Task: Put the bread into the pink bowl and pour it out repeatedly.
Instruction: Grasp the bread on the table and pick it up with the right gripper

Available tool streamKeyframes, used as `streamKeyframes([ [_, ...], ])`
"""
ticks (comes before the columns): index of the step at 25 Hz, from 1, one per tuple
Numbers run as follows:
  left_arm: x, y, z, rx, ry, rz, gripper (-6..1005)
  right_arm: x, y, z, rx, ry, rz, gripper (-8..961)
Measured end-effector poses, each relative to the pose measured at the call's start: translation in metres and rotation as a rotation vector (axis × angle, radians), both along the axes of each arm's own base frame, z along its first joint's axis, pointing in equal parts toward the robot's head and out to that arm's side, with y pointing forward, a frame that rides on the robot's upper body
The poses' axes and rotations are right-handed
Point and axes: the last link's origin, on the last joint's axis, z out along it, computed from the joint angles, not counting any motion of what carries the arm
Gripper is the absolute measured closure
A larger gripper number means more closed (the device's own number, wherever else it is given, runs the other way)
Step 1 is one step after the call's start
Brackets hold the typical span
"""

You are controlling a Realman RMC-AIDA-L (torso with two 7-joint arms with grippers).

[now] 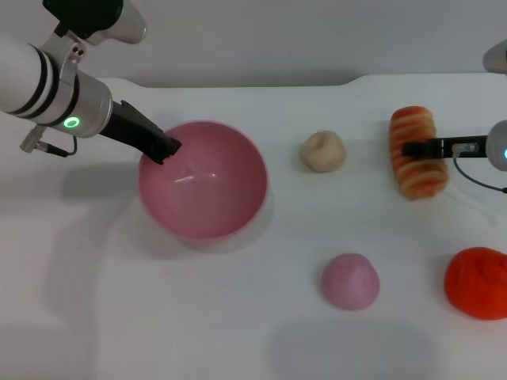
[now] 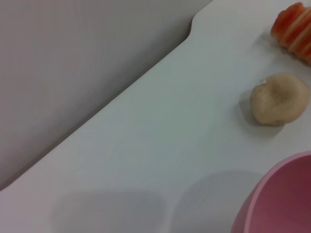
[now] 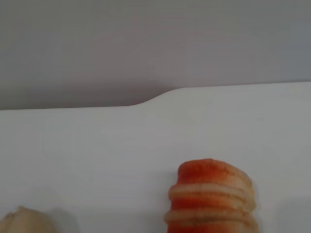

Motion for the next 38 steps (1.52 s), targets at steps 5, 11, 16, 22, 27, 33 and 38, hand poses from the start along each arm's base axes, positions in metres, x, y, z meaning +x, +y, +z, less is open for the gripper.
streamKeyframes([
  [5, 0.000, 0.001, 0.000, 0.005, 0.000, -0.002, 960, -0.003, 0.002, -0.005, -0.008, -0.005, 0.004, 163],
  [11, -0.002, 0.000, -0.002, 0.003, 0.001, 0.005, 960, -0.006, 0.003, -0.007, -0.016, -0.005, 0.012, 164],
  [16, -0.004, 0.000, -0.002, 0.004, 0.002, 0.004, 960, -0.010, 0.003, -0.011, -0.037, -0.026, 0.037, 229],
  [22, -0.006, 0.000, -0.002, 0.009, 0.002, 0.006, 960, -0.017, 0.003, -0.022, -0.070, -0.089, 0.095, 381],
  [27, -0.006, 0.000, -0.006, 0.006, 0.010, 0.002, 960, -0.020, 0.003, -0.026, -0.070, -0.112, 0.122, 471],
  [33, -0.005, 0.001, -0.006, 0.015, 0.003, 0.000, 960, -0.020, 0.004, -0.022, -0.034, -0.135, 0.146, 552],
  [38, -0.005, 0.002, -0.006, 0.024, -0.002, -0.002, 960, -0.027, 0.004, -0.016, 0.018, -0.130, 0.196, 620],
])
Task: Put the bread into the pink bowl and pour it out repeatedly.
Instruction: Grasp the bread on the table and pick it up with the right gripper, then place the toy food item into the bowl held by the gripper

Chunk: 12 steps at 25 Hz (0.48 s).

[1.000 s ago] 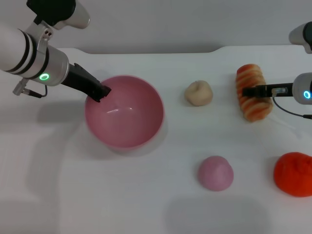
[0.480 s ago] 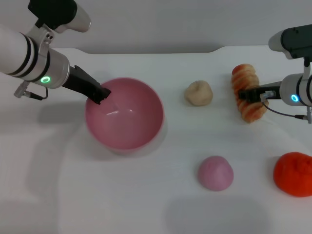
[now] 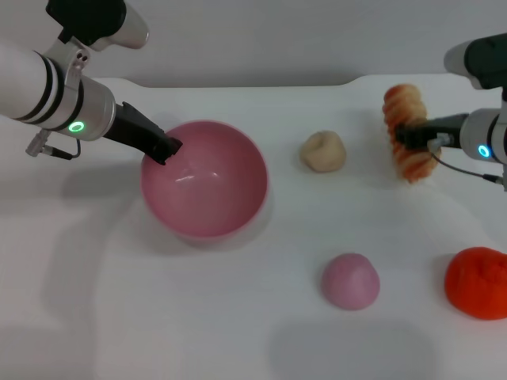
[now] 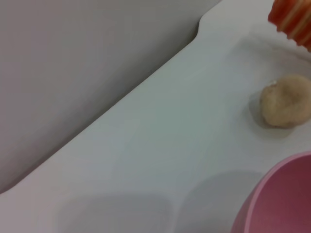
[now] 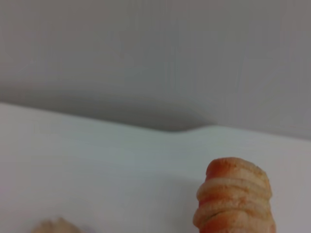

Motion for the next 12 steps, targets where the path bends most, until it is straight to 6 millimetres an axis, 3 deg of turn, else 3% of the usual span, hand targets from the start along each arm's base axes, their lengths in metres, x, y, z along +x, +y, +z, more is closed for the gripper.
streamKeyframes([
  [7, 0.000, 0.000, 0.000, 0.004, -0.003, 0.001, 960, -0.025, -0.008, 0.011, 0.064, 0.004, 0.142, 669],
  [12, 0.001, 0.001, 0.001, 0.010, -0.011, 0.000, 960, -0.059, -0.016, 0.019, 0.104, -0.001, 0.280, 688],
])
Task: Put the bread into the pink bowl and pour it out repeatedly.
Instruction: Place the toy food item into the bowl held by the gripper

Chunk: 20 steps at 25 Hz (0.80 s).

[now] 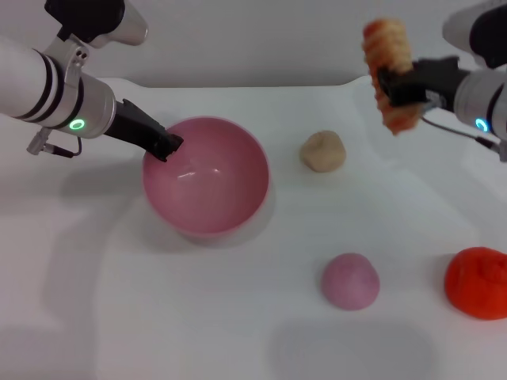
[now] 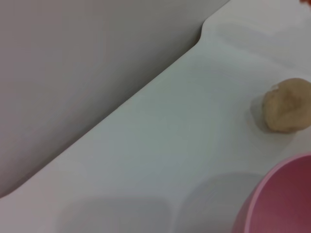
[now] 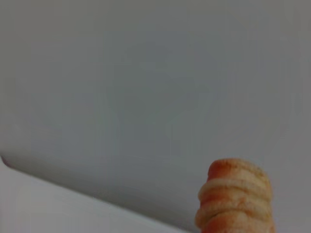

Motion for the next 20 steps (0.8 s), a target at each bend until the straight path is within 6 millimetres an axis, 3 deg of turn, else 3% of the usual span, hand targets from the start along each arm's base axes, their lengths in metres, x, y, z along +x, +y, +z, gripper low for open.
streamKeyframes([
  [4, 0.000, 0.000, 0.000, 0.003, -0.007, 0.002, 960, -0.029, -0.004, 0.001, 0.003, -0.012, 0.109, 703],
  [11, -0.001, -0.002, -0.001, 0.004, -0.028, 0.011, 960, -0.084, -0.012, -0.023, -0.048, -0.042, 0.308, 714],
  [20, -0.005, -0.002, -0.002, 0.016, -0.041, 0.021, 960, -0.113, -0.024, -0.048, -0.033, -0.050, 0.430, 732],
])
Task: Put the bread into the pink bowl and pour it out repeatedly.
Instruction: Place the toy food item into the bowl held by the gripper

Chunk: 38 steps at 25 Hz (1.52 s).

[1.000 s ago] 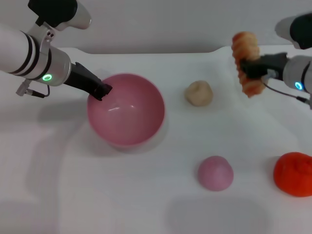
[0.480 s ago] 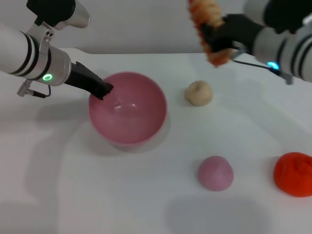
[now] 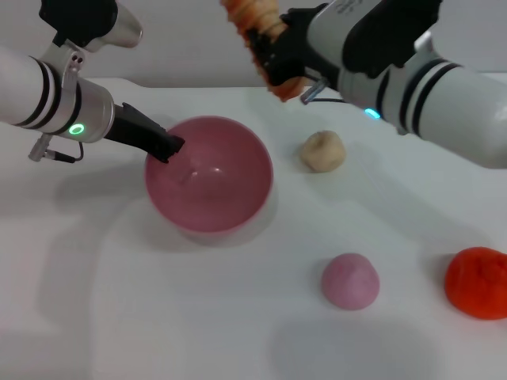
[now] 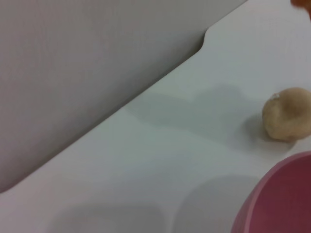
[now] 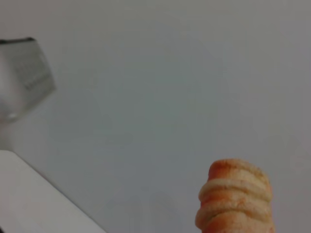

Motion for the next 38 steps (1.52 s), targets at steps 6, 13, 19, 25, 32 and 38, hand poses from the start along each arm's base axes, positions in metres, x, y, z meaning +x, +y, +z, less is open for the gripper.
streamKeyframes([
  [6, 0.002, 0.007, 0.005, 0.046, -0.014, -0.006, 960, -0.016, -0.011, -0.017, -0.026, -0.007, 0.068, 734],
  [13, 0.009, 0.015, 0.008, 0.083, -0.035, -0.017, 960, -0.027, -0.021, -0.030, -0.026, -0.006, 0.125, 740],
  [19, 0.009, 0.017, 0.011, 0.111, -0.053, 0.004, 960, -0.022, -0.020, -0.035, -0.029, -0.021, 0.122, 744],
  [25, 0.011, 0.020, 0.013, 0.124, -0.057, 0.001, 960, -0.019, -0.021, -0.039, -0.026, -0.030, 0.125, 748],
  [32, 0.012, 0.021, 0.013, 0.129, -0.058, -0.003, 960, -0.020, -0.023, -0.042, -0.027, -0.031, 0.134, 573],
  [38, 0.010, 0.022, 0.017, 0.141, -0.064, 0.005, 960, -0.023, -0.023, -0.043, -0.030, -0.033, 0.144, 378],
])
